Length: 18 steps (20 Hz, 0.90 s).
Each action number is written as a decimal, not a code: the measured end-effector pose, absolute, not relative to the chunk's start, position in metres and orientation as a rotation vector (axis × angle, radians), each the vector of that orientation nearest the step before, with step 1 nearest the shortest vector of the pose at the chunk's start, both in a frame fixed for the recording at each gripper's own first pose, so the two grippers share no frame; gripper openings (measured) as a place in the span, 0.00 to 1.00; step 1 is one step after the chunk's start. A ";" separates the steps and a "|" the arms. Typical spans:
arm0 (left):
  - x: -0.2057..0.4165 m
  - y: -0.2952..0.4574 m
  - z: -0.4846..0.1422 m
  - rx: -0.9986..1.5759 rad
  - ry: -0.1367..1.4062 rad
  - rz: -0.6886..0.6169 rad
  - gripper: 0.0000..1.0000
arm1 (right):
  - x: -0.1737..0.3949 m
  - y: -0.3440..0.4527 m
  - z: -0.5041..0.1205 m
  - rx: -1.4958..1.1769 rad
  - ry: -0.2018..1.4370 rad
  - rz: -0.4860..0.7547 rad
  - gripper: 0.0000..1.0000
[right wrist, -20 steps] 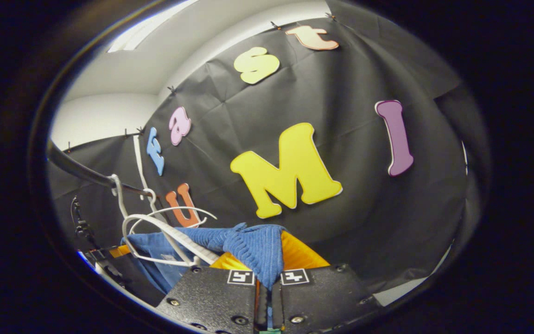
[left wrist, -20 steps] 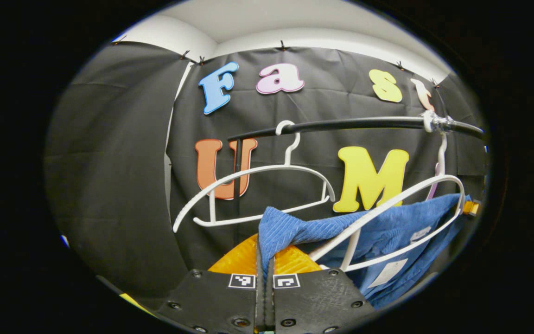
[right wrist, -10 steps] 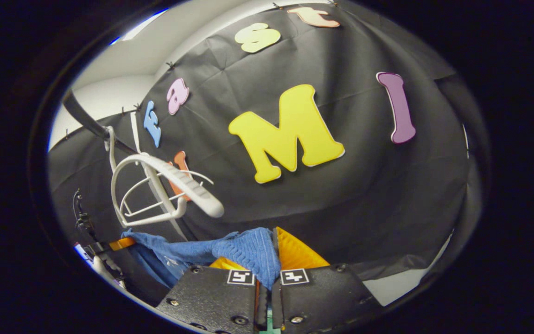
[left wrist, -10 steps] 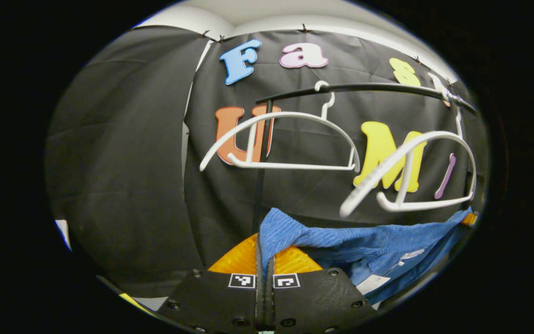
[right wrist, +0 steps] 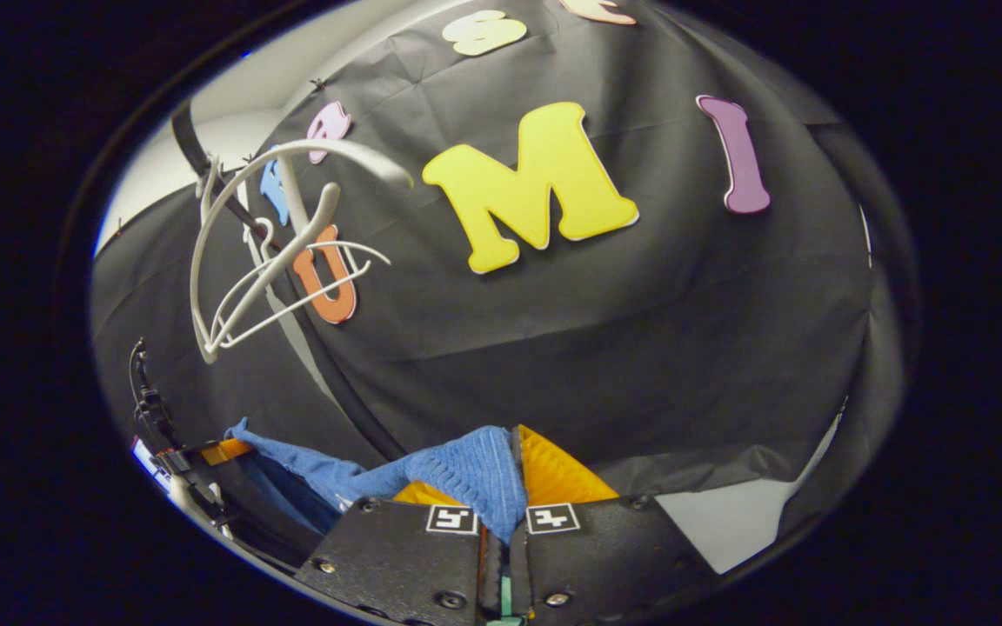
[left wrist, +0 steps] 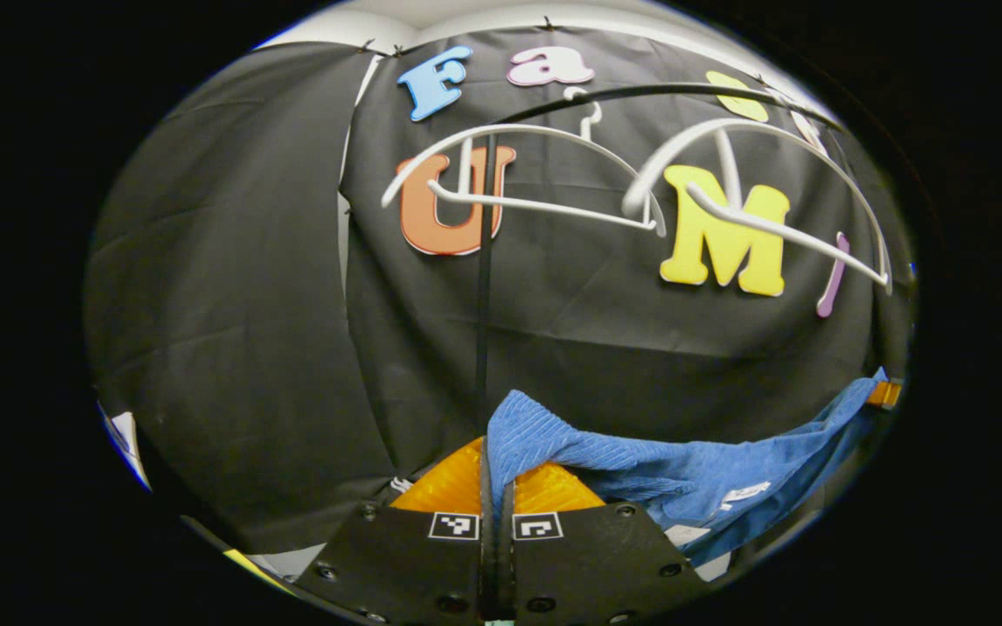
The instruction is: Grasp the clothes on the hanger with both hands and then place them into the laundry hamper below.
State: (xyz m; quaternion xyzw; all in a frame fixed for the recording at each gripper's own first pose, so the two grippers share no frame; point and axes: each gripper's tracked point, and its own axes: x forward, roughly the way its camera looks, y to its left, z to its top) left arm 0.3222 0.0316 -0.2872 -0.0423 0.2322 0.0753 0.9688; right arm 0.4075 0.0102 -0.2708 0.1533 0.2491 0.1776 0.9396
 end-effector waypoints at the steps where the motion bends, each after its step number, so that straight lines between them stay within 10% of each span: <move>1: 0.318 0.025 -0.293 -0.074 0.478 0.137 0.00 | 0.399 0.016 -0.277 0.307 0.522 0.370 0.07; 18: 0.289 -0.119 -0.261 -0.028 0.414 -0.168 0.00 | 0.304 0.185 -0.253 0.254 0.526 0.668 0.07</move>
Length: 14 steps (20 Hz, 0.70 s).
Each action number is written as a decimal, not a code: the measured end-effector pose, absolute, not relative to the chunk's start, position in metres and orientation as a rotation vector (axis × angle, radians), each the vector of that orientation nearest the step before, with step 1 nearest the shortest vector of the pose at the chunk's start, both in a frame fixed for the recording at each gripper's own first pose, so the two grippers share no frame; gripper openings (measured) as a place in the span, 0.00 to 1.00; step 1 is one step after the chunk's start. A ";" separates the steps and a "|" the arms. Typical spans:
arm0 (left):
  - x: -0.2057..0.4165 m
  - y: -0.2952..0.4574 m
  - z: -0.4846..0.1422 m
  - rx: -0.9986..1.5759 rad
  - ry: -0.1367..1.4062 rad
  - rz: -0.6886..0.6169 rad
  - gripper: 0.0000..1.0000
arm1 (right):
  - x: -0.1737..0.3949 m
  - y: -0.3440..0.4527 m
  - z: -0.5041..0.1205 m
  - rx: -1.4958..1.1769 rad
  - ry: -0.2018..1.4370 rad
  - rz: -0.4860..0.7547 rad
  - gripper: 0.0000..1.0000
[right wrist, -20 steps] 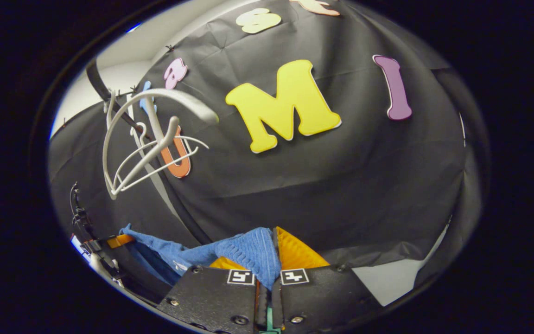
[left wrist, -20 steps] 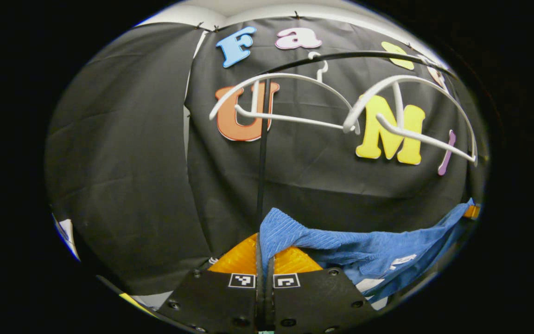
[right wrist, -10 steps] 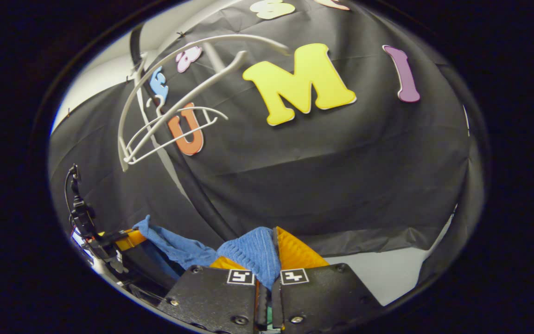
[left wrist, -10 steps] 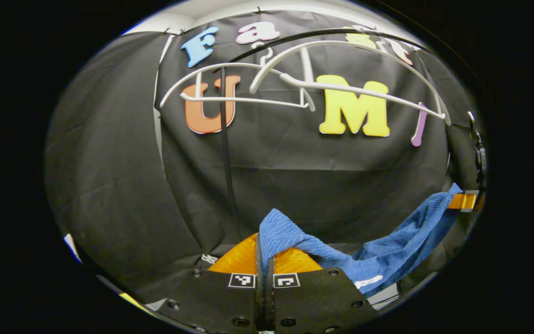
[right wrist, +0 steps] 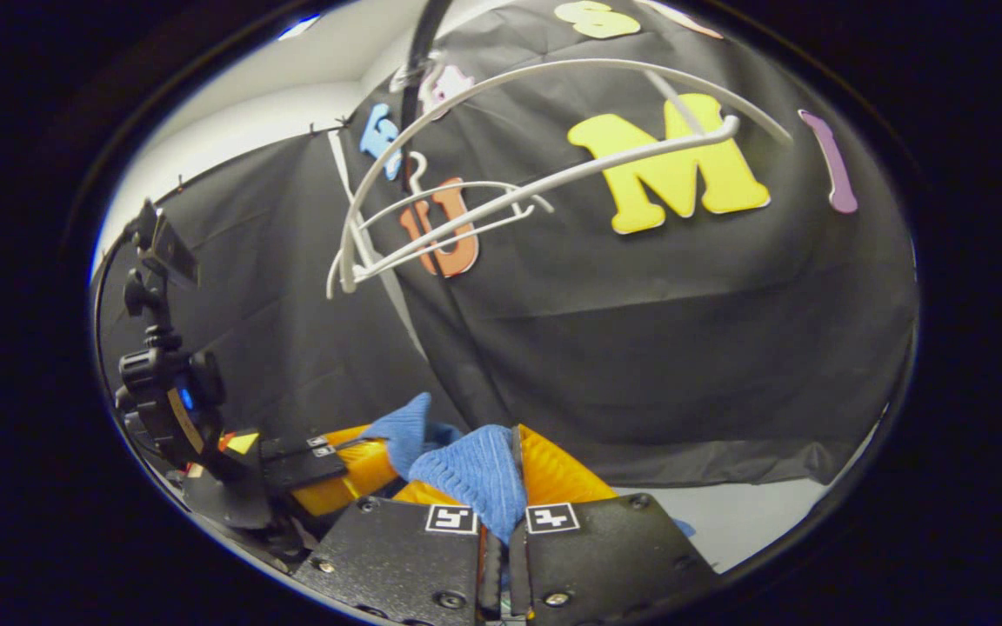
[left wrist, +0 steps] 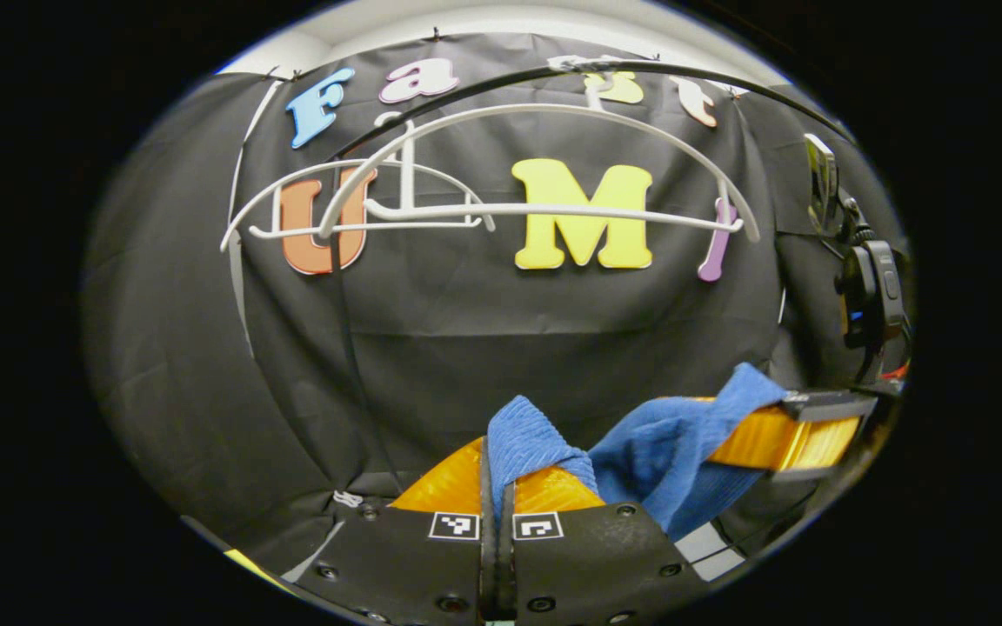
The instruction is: Grasp the clothes on the hanger with both hands and then place them into the laundry hamper below.
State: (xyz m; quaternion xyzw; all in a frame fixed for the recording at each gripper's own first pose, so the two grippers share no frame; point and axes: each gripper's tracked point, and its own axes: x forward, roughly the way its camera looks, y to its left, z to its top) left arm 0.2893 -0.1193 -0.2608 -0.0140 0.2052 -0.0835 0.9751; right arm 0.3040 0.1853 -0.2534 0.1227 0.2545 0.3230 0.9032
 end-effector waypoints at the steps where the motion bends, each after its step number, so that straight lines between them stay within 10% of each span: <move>1: 0.283 -0.124 -0.266 -0.029 0.411 -0.181 0.00 | 0.300 0.189 -0.258 0.244 0.534 0.676 0.07; 14: 0.223 -0.158 -0.424 -0.202 0.610 -0.191 0.00 | 0.252 0.166 -0.417 0.207 0.822 0.616 0.07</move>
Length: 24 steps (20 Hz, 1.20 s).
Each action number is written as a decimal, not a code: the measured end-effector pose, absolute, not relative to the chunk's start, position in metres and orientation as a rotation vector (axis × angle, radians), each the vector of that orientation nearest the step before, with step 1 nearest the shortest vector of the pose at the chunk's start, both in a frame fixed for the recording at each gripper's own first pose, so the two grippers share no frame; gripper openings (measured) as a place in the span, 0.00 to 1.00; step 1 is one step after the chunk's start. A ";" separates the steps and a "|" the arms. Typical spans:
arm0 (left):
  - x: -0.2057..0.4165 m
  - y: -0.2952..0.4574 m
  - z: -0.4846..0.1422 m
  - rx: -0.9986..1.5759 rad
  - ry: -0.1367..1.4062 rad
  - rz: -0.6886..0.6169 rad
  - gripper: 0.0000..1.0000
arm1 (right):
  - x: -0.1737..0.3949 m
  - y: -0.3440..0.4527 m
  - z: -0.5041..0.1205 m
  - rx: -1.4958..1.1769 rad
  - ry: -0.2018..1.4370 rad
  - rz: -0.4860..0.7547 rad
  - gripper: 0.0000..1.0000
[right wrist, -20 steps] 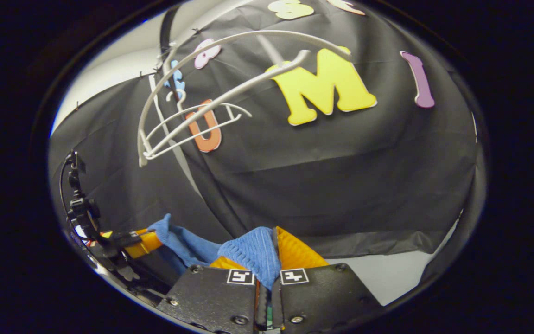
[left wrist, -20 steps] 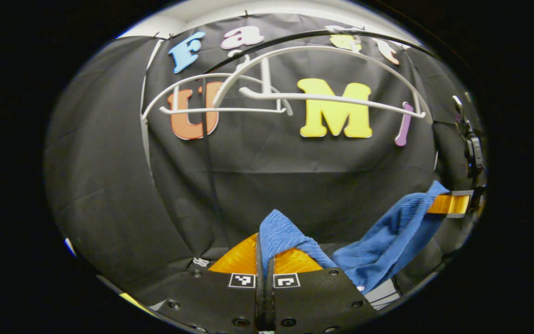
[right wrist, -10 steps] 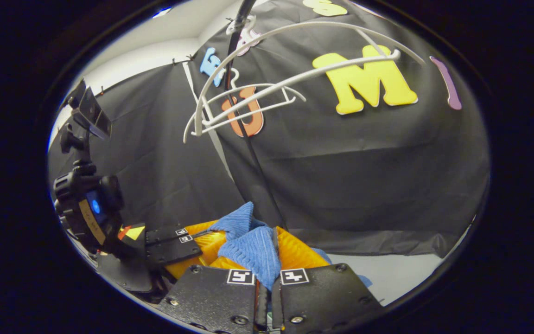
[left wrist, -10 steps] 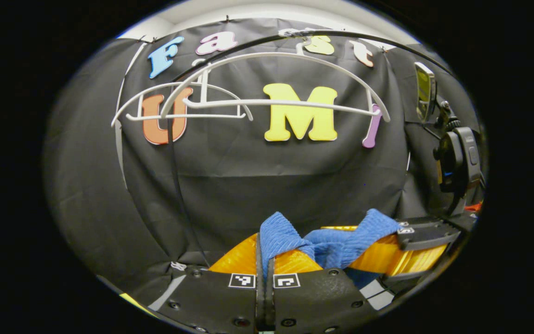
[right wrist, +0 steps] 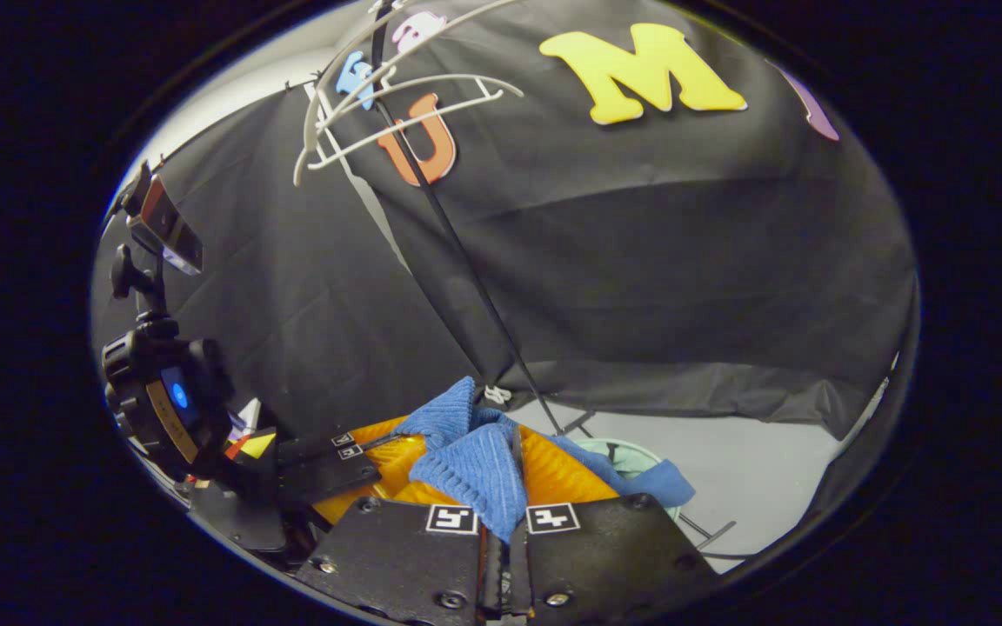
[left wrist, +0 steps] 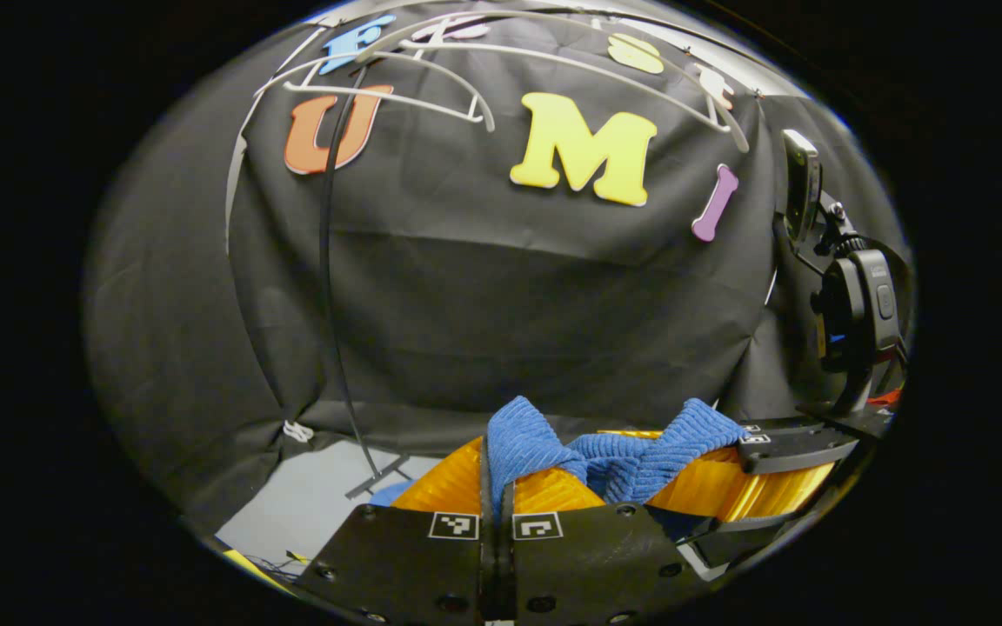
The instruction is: Grasp the clothes on the hanger with both hands and then place them into the laundry hamper below.
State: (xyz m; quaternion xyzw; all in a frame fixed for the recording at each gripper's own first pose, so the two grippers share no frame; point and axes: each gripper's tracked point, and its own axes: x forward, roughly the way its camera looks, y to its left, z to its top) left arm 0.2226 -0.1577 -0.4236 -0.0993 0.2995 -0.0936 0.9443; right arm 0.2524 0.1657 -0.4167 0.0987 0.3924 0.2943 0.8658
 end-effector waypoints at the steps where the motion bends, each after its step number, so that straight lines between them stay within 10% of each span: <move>1: 0.217 -0.161 -0.439 -0.214 0.640 -0.187 0.00 | 0.249 0.164 -0.432 0.190 0.842 0.607 0.07; 14: 0.148 -0.168 -0.546 -0.219 0.955 -0.113 0.01 | 0.222 0.131 -0.543 0.094 1.048 0.490 0.08; 16: 0.147 -0.162 -0.546 -0.179 0.959 -0.102 0.10 | 0.221 0.128 -0.544 0.094 1.041 0.487 0.11; 17: 0.146 -0.154 -0.547 -0.142 0.964 -0.086 0.00 | 0.220 0.125 -0.544 0.095 1.028 0.474 0.28; 20: 0.146 -0.137 -0.543 -0.062 0.937 -0.034 0.61 | 0.229 0.113 -0.526 0.066 0.969 0.417 0.81; 22: 0.145 -0.130 -0.524 -0.059 0.904 -0.031 0.99 | 0.233 0.112 -0.515 0.059 0.925 0.415 0.84; 24: 0.145 -0.124 -0.505 -0.049 0.871 -0.029 0.99 | 0.235 0.107 -0.499 0.025 0.887 0.421 0.85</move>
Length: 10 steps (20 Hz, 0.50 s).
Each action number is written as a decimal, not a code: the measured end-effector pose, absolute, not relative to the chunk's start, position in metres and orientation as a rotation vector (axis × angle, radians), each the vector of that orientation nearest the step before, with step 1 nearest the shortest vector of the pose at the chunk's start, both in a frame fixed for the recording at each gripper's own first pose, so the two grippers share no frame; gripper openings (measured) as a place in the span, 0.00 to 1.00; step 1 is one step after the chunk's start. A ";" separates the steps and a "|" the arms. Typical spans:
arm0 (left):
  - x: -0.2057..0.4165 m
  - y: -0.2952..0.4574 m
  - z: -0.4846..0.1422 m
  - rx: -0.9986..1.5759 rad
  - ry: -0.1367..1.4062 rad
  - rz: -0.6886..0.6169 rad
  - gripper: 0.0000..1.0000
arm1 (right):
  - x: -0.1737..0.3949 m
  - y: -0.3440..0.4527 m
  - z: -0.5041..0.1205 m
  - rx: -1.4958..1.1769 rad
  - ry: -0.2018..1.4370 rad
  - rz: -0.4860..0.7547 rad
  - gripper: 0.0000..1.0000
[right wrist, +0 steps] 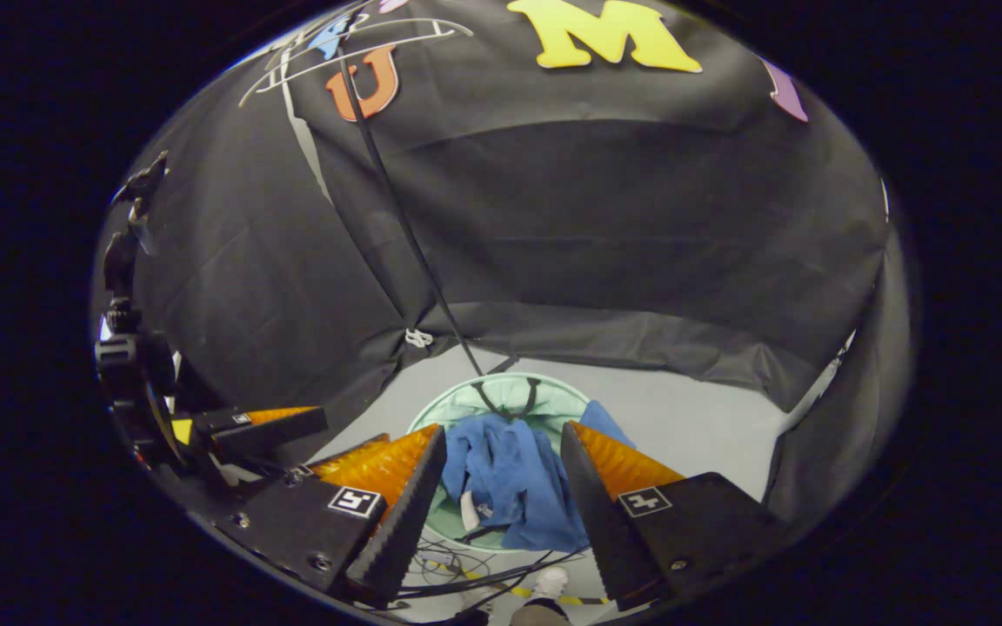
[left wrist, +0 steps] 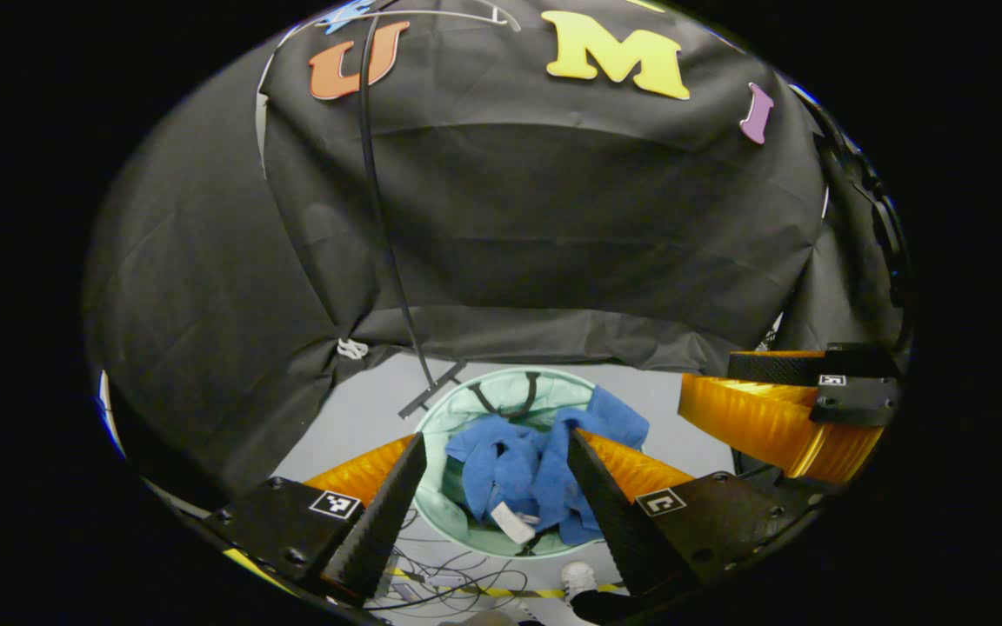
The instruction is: Grasp the clothes on the hanger with both hands and then place them into the laundry hamper below.
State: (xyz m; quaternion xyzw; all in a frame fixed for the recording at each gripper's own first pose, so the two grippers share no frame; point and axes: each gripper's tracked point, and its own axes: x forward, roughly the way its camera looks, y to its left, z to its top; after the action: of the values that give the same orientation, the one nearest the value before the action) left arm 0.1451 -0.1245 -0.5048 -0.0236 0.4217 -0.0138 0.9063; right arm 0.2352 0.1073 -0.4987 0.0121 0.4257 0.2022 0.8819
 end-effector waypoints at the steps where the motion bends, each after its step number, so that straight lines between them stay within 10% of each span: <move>1: 0.143 -0.123 -0.497 -0.049 0.859 -0.029 1.00 | 0.234 0.103 -0.487 0.008 0.865 0.416 0.85; 10: 0.114 -0.081 -0.367 -0.024 0.643 -0.006 0.99 | 0.200 0.070 -0.334 0.044 0.600 0.356 0.85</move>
State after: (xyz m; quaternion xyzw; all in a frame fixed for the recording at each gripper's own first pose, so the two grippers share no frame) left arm 0.1141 -0.0809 -0.3669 -0.0116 0.3161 -0.0031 0.9486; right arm 0.2005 0.0705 -0.3337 0.0214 0.2937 0.1742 0.9396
